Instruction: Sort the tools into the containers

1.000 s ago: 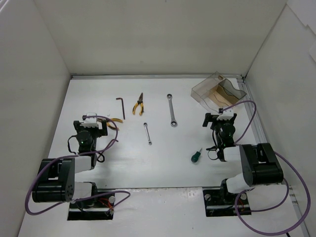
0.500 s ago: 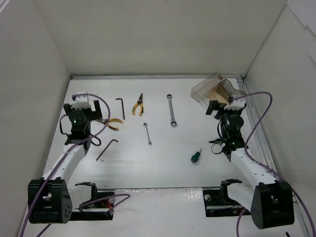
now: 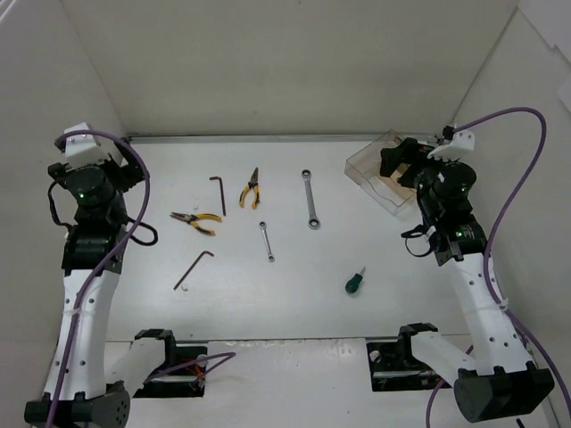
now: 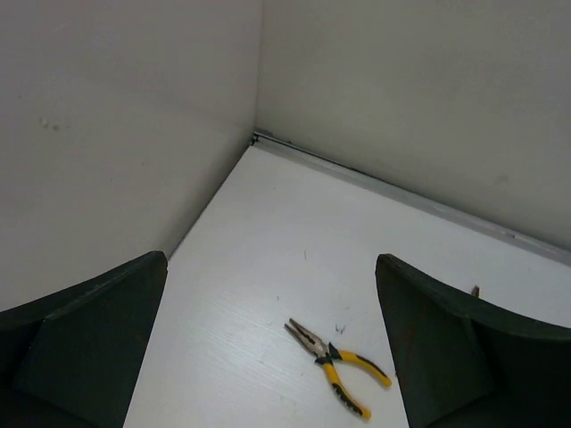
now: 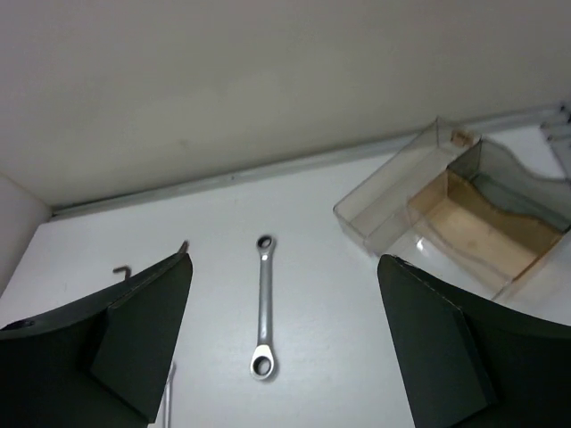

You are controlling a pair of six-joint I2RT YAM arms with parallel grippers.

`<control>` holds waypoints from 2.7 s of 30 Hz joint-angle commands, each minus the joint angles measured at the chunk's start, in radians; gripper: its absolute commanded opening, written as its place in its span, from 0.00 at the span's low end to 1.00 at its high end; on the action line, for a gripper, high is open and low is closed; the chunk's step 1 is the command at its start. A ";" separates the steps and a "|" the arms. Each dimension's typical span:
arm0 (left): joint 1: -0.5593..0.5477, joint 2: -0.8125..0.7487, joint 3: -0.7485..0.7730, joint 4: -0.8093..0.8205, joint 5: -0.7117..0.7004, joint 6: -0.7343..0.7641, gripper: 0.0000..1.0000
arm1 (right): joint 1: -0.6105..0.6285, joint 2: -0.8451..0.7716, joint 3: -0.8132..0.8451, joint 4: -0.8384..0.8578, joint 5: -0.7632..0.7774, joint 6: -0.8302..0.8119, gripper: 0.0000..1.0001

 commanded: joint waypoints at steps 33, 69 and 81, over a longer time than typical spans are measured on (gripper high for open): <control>-0.039 -0.102 -0.270 -0.382 0.302 -0.064 1.00 | 0.207 0.257 -0.249 -0.661 0.103 0.311 0.63; -0.140 -0.099 -0.399 -0.322 0.341 -0.103 1.00 | 0.312 0.466 -0.298 -0.617 0.031 0.361 0.45; -0.140 -0.095 -0.396 -0.323 0.334 -0.100 1.00 | 0.315 0.465 -0.312 -0.569 0.047 0.345 0.00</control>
